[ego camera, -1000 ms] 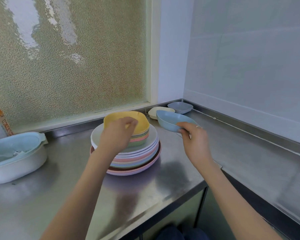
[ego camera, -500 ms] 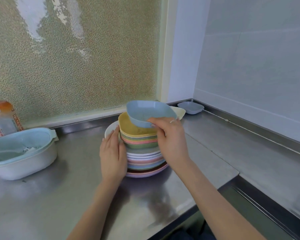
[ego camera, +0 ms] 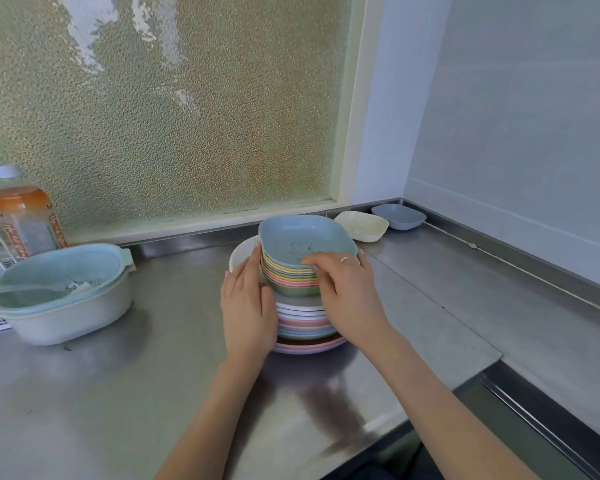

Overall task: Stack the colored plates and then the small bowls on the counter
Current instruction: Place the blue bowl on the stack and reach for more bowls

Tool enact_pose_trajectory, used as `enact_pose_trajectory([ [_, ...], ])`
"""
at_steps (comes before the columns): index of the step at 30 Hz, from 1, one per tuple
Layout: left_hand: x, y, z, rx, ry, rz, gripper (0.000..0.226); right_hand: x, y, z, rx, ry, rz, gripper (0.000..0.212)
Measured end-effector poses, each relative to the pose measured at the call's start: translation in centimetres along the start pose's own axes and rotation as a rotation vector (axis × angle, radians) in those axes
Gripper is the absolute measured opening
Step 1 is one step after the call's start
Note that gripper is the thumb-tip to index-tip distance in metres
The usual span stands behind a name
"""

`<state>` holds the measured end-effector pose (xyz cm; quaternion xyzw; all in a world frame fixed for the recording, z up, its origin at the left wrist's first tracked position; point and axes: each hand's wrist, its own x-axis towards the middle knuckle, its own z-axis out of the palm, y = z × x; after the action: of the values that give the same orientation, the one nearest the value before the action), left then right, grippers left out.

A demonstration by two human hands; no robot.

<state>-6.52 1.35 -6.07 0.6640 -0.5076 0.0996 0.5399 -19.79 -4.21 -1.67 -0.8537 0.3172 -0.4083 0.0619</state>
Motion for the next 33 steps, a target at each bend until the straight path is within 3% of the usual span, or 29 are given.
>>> enact_pose_trajectory([
  [6, -0.1, -0.2, 0.2, -0.053, 0.062, 0.018, 0.065, -0.3, 0.5, -0.3, 0.079, -0.025, 0.016, 0.03],
  [11, -1.6, 2.6, 0.1, 0.014, 0.249, 0.393, 0.044, -1.4, 2.3, -1.4, 0.193, 0.045, 0.062, 0.036],
  [13, -2.4, 4.6, 0.8, 0.014, 0.161, 0.631, 0.024, -1.8, 3.7, -2.4, 0.189, 0.091, 0.088, 0.038],
  [16, -3.0, 7.5, 3.5, 0.083, -0.079, 0.841, 0.021, -1.6, 7.0, -4.0, 0.116, 0.162, 0.118, 0.036],
  [18, -2.9, 9.6, 6.1, 0.072, -0.231, 0.759, 0.016, -1.4, 10.1, -4.8, 0.105, 0.206, 0.186, 0.033],
  [21, -2.1, 12.9, 10.7, -0.059, -0.4, 0.345, 0.027, -0.5, 14.7, -5.6, 0.152, 0.224, 0.378, 0.033],
  [24, 0.3, 14.4, 16.3, -0.089, -0.447, -0.013, 0.036, 1.2, 18.9, -5.6, 0.188, 0.234, 0.488, 0.036],
  [29, 5.3, 12.2, 25.2, 0.194, -0.41, -0.098, 0.041, 7.1, 26.3, -3.8, 0.07, 0.128, 0.464, 0.044],
  [33, 7.8, 9.4, 30.7, 0.416, -0.461, -0.104, 0.055, 11.2, 31.3, -1.2, -0.066, -0.114, 0.444, 0.053],
])
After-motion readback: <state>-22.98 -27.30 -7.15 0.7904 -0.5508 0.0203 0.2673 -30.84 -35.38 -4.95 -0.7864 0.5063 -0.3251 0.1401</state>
